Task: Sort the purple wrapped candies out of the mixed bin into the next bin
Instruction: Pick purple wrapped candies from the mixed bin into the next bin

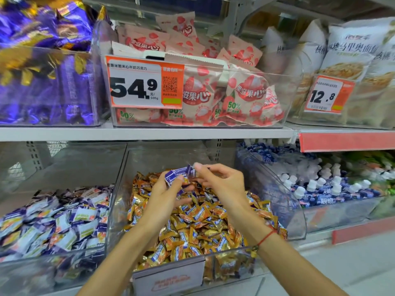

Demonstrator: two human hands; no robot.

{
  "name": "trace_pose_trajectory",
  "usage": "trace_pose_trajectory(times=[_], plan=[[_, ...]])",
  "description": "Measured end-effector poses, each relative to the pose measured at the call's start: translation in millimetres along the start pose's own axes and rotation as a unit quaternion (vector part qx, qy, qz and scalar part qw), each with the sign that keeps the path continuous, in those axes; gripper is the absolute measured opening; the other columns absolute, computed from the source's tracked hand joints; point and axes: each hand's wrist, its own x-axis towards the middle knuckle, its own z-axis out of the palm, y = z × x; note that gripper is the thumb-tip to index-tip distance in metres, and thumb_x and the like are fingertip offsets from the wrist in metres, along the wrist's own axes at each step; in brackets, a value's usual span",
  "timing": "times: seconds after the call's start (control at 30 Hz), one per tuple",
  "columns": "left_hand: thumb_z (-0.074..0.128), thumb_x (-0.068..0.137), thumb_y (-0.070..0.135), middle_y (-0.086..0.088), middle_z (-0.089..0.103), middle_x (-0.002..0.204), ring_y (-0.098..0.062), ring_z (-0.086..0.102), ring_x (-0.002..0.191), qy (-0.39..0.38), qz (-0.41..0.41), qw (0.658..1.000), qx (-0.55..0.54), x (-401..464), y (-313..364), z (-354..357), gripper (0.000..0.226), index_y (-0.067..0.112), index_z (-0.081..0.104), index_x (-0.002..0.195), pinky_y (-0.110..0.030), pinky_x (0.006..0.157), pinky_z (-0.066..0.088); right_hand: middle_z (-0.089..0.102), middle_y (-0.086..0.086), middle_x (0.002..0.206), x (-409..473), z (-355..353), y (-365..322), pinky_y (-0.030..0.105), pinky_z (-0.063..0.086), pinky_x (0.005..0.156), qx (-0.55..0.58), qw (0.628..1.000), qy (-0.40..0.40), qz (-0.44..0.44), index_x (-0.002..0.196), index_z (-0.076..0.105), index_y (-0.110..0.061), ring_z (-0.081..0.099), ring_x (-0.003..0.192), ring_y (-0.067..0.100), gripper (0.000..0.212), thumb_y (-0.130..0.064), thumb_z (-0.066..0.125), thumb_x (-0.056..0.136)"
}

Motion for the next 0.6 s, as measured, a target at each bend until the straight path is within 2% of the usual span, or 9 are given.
trace_pose_trajectory(times=[0.07,0.13,0.2,0.27,0.37,0.43,0.5,0.6], plan=[[0.043,0.101,0.027,0.001,0.068,0.112,-0.006,0.07,0.09,0.028,-0.021,0.999,-0.037,3,0,0,0.02,0.024,0.06,0.112,-0.022,0.064,0.056,0.073,-0.006,0.074,-1,11,7,0.009,0.047,0.061,-0.032,0.998,0.049,-0.024,0.079,0.076,-0.019,0.066,0.068,-0.001,0.015,-0.034,0.078,0.078],[0.039,0.102,0.035,0.002,0.065,0.115,-0.006,0.068,0.09,0.044,-0.035,0.998,-0.037,4,0,0,0.025,0.025,0.058,0.116,-0.023,0.063,0.052,0.073,-0.006,0.076,2,13,12,0.013,0.05,0.062,-0.069,0.994,0.072,-0.043,0.078,0.078,-0.021,0.066,0.07,0.004,0.019,-0.04,0.077,0.077],[0.037,0.099,0.045,0.005,0.062,0.113,-0.005,0.064,0.085,0.045,-0.033,0.998,0.007,5,0,2,0.031,0.028,0.053,0.12,-0.024,0.067,0.047,0.071,-0.007,0.071,2,15,15,0.018,0.051,0.062,-0.113,0.989,0.059,-0.069,0.08,0.078,-0.021,0.064,0.065,0.005,0.02,-0.04,0.073,0.082],[0.038,0.098,0.046,0.006,0.061,0.104,-0.001,0.058,0.077,0.036,-0.002,0.998,0.059,3,0,3,0.024,0.032,0.052,0.112,-0.022,0.067,0.045,0.067,-0.009,0.066,-1,18,18,0.016,0.046,0.059,-0.161,0.983,0.015,-0.092,0.083,0.078,-0.018,0.059,0.06,0.0,0.022,-0.035,0.066,0.089],[0.041,0.098,0.043,0.006,0.061,0.094,0.0,0.057,0.079,0.068,0.034,0.993,0.09,2,1,1,0.015,0.033,0.052,0.095,-0.023,0.072,0.047,0.068,-0.005,0.074,7,5,7,0.017,0.049,0.054,-0.146,0.984,-0.102,-0.013,0.09,0.072,-0.019,0.063,0.06,0.003,0.026,-0.029,0.051,0.099],[0.04,0.098,0.042,0.001,0.057,0.082,-0.004,0.055,0.074,0.096,0.023,0.992,0.076,3,1,-3,0.021,0.026,0.053,0.093,-0.024,0.065,0.047,0.068,0.0,0.08,27,-18,-3,0.017,0.05,0.053,-0.12,0.988,-0.084,0.036,0.105,0.066,-0.017,0.065,0.059,0.006,0.024,-0.024,0.044,0.102],[0.041,0.098,0.043,-0.001,0.051,0.073,-0.006,0.054,0.069,0.097,0.008,0.993,0.065,4,1,-4,0.03,0.017,0.056,0.097,-0.02,0.056,0.045,0.067,0.003,0.084,42,-39,-5,0.015,0.05,0.052,-0.178,0.981,-0.048,0.057,0.118,0.063,-0.007,0.063,0.058,0.007,0.026,-0.017,0.046,0.101],[0.042,0.098,0.043,-0.001,0.049,0.07,-0.008,0.055,0.07,0.09,-0.008,0.994,0.065,4,1,-2,0.036,0.011,0.057,0.101,-0.02,0.059,0.045,0.069,0.004,0.094,39,-34,7,0.021,0.056,0.058,-0.242,0.949,-0.168,0.11,0.117,0.065,-0.006,0.068,0.067,0.011,0.026,-0.018,0.051,0.099]])
